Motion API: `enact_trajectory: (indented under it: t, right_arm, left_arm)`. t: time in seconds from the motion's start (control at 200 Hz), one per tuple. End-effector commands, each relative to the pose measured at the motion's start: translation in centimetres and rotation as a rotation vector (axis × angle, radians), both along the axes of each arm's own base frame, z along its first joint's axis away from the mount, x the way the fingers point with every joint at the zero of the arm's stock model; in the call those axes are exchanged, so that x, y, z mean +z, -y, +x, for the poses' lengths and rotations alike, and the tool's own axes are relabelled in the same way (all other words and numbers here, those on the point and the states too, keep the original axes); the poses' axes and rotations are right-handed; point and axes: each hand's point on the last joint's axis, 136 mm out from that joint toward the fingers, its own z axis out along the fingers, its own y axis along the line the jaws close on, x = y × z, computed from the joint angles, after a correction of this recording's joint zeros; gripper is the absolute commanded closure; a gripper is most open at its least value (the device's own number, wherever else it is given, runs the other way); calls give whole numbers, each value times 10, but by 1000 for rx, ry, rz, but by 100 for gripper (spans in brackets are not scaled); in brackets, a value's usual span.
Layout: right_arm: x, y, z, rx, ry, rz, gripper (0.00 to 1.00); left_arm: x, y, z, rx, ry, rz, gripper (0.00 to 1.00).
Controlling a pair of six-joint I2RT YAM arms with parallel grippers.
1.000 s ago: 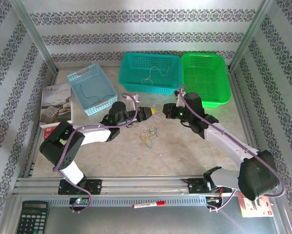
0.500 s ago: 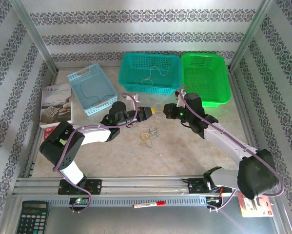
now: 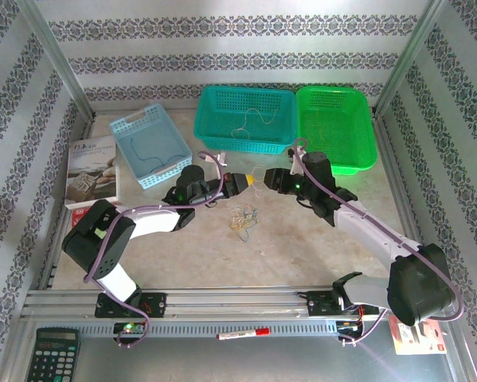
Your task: Untangle the cables
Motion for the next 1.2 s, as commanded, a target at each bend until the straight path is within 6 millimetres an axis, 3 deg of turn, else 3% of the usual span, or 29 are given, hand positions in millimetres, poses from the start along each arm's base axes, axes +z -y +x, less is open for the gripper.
enact_trajectory:
  t: [0.0,0.135,0.315,0.809,1.104,1.199]
  right_arm:
    - [0,9,-2,-26,26,-3,48]
    - [-4,12,-6,-21,53,-8,38]
    - [-11,7,-15,44,114,1,33]
    - [-37,-28,-26,174,183,13,31]
    - [-61,-34,-13,117,181,1,32]
    - [-67,-35,-7,102,173,-1,37]
  left_arm:
    - [50,4,0,5,71,-82,100]
    - [60,4,1,11,57,-93,100]
    - [71,2,3,30,42,-115,100]
    - [81,-1,6,52,17,-163,100]
    - [82,-3,6,60,11,-166,100]
    - [83,-3,5,60,11,-167,100]
